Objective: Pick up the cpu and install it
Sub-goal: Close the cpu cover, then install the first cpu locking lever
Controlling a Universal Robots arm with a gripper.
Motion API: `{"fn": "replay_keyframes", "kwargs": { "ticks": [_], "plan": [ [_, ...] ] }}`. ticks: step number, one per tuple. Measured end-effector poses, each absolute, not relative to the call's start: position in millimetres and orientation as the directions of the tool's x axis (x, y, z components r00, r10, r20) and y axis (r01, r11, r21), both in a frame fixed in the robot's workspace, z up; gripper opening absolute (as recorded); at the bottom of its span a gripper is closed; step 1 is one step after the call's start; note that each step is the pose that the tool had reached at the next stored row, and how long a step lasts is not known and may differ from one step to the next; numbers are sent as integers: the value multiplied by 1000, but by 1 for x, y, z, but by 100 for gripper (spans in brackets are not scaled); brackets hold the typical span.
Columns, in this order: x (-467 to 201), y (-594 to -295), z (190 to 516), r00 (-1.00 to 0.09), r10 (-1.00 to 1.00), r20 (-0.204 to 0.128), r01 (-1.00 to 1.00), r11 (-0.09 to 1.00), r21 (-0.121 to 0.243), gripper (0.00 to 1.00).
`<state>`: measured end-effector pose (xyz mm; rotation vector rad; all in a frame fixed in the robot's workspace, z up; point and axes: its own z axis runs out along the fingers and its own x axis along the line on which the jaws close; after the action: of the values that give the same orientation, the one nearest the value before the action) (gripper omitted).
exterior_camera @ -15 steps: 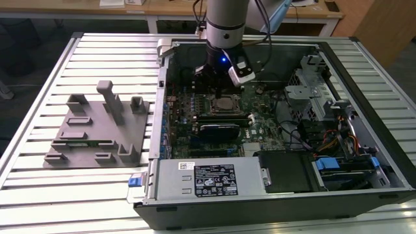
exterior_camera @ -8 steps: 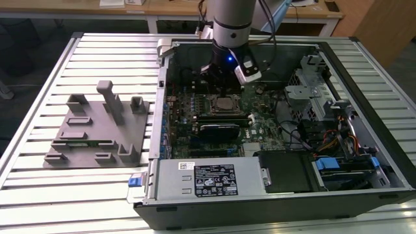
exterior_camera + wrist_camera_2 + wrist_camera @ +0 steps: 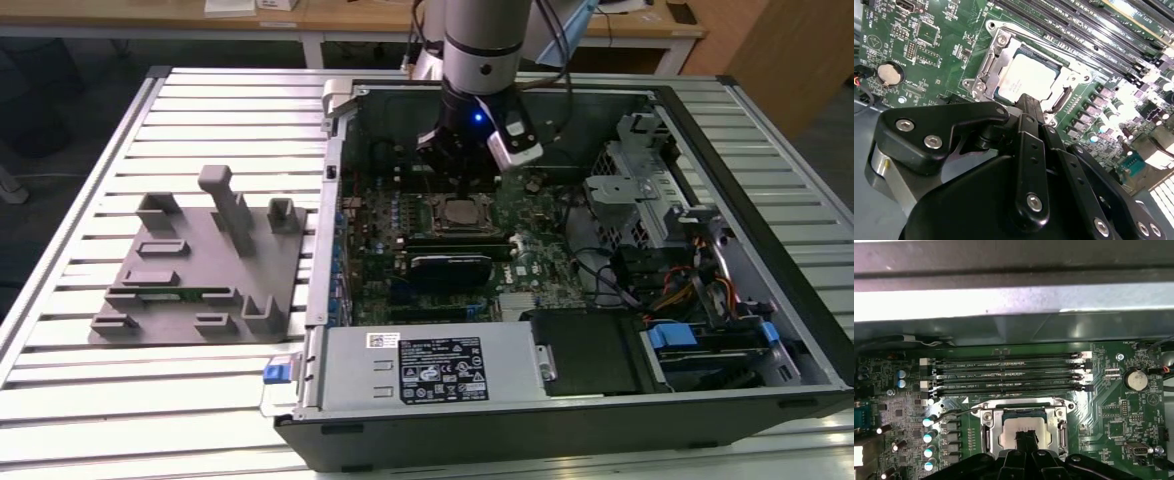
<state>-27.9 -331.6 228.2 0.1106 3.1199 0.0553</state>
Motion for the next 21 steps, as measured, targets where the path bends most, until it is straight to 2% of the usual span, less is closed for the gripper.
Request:
{"fn": "replay_keyframes", "kwargs": {
  "ticks": [21],
  "plan": [
    [-38,-333,229,-997,72,-18,71,997,36,11]
  ]
}}
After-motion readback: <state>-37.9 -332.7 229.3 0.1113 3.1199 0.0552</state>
